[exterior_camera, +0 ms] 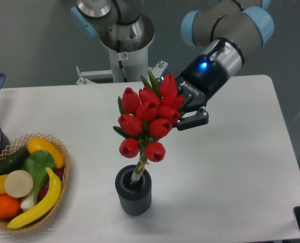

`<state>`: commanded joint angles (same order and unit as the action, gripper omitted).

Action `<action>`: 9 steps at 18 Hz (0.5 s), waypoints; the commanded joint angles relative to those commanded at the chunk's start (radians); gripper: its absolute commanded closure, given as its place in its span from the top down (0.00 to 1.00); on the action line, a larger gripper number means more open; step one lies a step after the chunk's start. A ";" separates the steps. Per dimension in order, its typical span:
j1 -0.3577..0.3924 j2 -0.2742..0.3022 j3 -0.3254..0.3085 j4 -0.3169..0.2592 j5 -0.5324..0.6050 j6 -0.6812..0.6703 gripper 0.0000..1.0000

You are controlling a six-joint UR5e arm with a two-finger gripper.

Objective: Pick up the flowers from the vase
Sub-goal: 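Lift the gripped tulips straight up out of the grey vase, then carry the tulip bouquet away from the vase and hold it raised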

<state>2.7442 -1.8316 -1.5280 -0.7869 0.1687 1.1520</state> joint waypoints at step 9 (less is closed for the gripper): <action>0.094 0.063 0.023 -0.035 0.453 -0.014 0.00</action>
<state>2.8378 -1.7687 -1.5048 -0.8220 0.6222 1.1382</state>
